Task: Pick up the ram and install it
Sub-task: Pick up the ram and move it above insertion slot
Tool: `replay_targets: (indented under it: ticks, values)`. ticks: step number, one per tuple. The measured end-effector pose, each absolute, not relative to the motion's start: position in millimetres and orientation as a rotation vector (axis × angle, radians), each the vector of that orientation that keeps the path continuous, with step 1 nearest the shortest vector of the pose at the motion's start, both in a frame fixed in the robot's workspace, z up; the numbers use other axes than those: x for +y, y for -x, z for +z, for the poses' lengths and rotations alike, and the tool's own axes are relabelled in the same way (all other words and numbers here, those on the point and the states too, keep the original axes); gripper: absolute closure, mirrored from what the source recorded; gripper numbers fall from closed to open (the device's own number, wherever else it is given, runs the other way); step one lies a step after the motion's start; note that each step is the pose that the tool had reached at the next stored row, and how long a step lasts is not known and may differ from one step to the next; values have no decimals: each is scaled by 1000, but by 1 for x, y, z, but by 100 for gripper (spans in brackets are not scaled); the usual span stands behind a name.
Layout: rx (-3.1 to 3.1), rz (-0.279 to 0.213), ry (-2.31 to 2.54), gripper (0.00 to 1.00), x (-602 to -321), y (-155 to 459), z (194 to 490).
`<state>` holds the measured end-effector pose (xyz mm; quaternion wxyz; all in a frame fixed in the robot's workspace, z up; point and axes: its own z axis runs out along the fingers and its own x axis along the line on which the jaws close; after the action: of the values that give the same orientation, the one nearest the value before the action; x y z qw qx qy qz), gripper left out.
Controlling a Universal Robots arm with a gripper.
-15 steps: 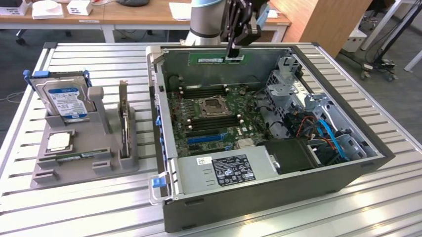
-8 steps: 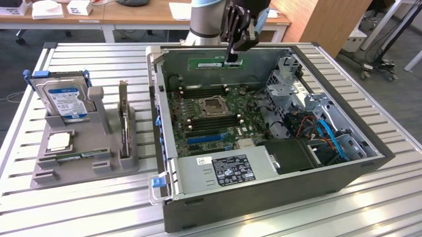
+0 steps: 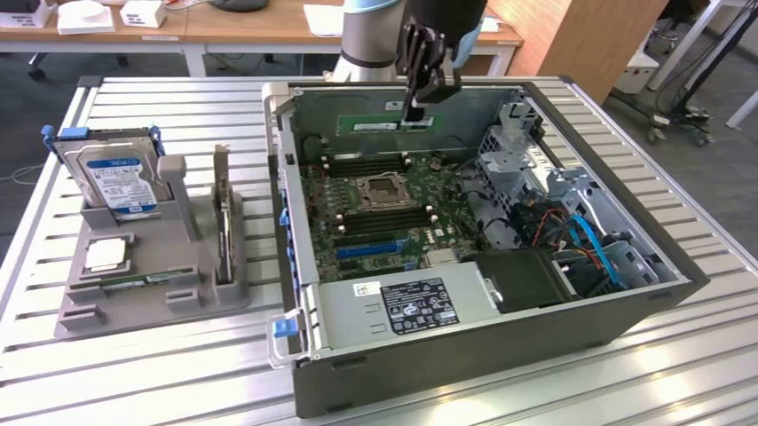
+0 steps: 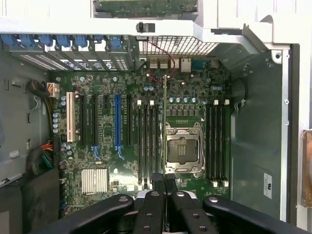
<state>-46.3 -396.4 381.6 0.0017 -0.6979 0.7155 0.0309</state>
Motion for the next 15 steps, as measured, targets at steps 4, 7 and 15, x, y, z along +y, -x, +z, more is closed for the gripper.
replay_targets:
  ticks: [4, 7, 15]
  values:
    - [2245, 97, 2190, 89, -396, 46, 374]
    - [2245, 97, 2190, 89, -396, 46, 370]
    - [2245, 97, 2190, 89, -396, 41, 370]
